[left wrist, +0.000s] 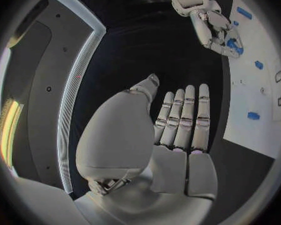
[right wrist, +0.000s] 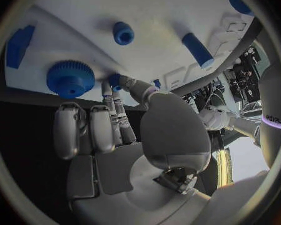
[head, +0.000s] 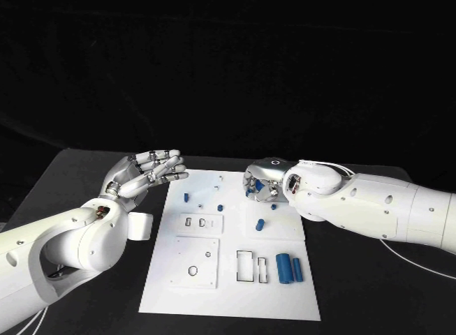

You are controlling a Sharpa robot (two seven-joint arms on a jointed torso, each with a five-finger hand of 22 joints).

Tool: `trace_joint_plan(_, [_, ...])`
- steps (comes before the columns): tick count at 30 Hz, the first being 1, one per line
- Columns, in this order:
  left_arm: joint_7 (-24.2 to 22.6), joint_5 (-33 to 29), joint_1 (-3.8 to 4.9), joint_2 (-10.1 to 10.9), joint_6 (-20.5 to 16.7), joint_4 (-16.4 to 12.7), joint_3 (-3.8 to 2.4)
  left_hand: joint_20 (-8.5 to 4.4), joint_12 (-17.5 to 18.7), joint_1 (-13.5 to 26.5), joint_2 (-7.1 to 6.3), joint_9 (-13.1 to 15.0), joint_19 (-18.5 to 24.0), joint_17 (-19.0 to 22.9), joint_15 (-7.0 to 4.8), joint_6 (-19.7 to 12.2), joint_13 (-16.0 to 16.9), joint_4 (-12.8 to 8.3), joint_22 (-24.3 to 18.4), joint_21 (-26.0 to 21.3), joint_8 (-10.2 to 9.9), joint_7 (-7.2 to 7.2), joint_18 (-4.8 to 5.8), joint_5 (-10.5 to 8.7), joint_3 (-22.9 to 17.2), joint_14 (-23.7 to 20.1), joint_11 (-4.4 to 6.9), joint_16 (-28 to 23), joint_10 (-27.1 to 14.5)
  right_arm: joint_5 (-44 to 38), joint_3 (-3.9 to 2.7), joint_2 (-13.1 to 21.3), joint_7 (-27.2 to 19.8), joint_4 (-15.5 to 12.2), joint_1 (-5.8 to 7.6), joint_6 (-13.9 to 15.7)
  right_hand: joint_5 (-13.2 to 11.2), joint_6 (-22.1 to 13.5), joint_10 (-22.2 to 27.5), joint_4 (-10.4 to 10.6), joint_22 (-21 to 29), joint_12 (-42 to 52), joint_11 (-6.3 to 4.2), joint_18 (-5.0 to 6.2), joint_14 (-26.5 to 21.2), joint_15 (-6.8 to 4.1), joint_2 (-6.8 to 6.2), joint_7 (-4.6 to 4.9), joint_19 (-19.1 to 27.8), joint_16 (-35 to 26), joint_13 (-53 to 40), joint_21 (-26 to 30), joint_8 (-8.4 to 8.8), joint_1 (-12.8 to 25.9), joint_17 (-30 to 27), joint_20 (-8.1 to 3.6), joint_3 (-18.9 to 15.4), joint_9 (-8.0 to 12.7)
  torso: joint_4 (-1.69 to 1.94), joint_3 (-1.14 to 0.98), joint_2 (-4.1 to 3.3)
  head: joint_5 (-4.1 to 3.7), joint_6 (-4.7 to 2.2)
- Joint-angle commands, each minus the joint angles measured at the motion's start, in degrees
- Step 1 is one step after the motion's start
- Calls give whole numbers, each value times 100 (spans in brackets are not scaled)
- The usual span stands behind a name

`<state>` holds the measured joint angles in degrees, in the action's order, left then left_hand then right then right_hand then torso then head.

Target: Assemble the parts on the task board

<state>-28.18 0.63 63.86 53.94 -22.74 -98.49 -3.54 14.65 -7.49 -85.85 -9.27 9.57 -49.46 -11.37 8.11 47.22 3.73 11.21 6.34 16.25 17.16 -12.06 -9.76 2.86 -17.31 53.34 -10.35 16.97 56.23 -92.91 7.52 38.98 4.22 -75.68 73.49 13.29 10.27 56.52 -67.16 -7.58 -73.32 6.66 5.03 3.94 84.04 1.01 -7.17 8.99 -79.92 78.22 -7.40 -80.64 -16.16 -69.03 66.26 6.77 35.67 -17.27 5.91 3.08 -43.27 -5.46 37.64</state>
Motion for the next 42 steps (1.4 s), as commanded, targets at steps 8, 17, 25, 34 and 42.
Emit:
trace_joint_plan(8, [20,2,8,-13,130,-2,-5,14,46,59,1,-10,-30,-6,31,33,-8,37,-7,-28,-42,-155,-74,-1,-14,1,-39,-19,-5,-203,6,22,146,-67,-23,428,-42,80,-102,-1,-55,47,-15,-44,175,-62,57,-18,-55,47,-12,-47,-78,-98,10,-23,77,-54,6,7,-12,-5,-28])
trace_joint_plan(17, [17,-9,7,-31,134,13,-5,14,46,59,1,-10,-30,-6,31,33,-8,37,-7,-28,-42,-155,-74,-1,-14,1,-39,-19,-5,-131,-26,21,85,-208,4,1267,-27,108,-141,0,-123,64,-27,-57,175,-72,53,-29,-87,59,-16,-87,-103,-105,15,-32,99,-84,25,13,-10,2,-86])
trace_joint_plan(25, [16,-22,7,-53,136,18,-5,14,46,59,1,-10,-30,-6,31,33,-8,37,-7,-28,-42,-155,-74,-1,-14,1,-39,-19,-5,39,-38,-241,-41,71,23,1616,-25,109,-148,7,-143,68,-28,-60,176,-74,57,-28,-97,66,-17,-98,-106,-101,25,-35,105,-90,31,14,-30,21,-118])
trace_joint_plan(34, [18,-27,7,-89,152,13,-5,15,57,61,8,-13,-32,-8,33,28,-8,37,-10,-30,-50,-157,-74,-1,-19,3,-42,-22,-10,149,-41,-584,-123,431,14,1682,-23,105,-148,17,-153,67,-26,-62,177,-74,56,-26,-101,70,-16,-104,-106,-91,28,-36,108,-95,49,25,-33,42,-106])
trace_joint_plan(42, [20,-28,9,-83,152,-19,-6,15,57,61,8,-13,-32,-8,33,28,-8,37,-10,-30,-50,-157,-74,-1,-19,3,-42,-22,-10,232,-41,-767,-217,645,-2,1580,-33,91,-139,35,-163,61,-22,-64,177,-72,42,-23,-102,78,-13,-110,-104,-67,32,-37,105,-105,38,29,-54,67,-99])
